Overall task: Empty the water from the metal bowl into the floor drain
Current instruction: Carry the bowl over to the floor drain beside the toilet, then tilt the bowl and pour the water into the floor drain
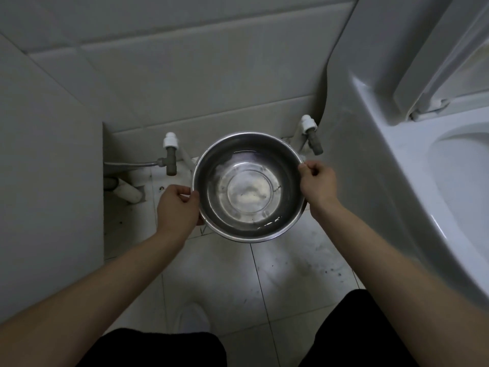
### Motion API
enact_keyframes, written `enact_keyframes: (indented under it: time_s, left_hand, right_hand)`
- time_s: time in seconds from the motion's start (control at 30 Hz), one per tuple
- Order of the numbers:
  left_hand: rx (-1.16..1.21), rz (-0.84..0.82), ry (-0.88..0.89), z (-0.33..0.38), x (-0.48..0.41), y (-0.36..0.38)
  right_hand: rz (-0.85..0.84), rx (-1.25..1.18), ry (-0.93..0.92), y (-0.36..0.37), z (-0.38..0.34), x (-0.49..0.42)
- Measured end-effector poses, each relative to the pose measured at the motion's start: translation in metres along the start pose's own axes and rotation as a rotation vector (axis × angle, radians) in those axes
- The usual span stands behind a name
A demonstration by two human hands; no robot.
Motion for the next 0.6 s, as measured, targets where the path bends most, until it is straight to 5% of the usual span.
enact_keyframes:
  time_s: [0.6]
  left_hand:
    - [-0.095, -0.017, -0.022, -0.06, -0.036, 0.078]
  right_hand:
    - [-0.053, 0.391, -0.166, 0.017, 0.055, -0.057]
Point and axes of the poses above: each hand's wrist, its own x-axis away from the middle knuckle, its own y-axis out of the palm, z = x × y, the point moved 5 cm from there along -x, towards the middle knuckle, and after that the axes turned 6 degrees about -y, right-handed, at the moved point
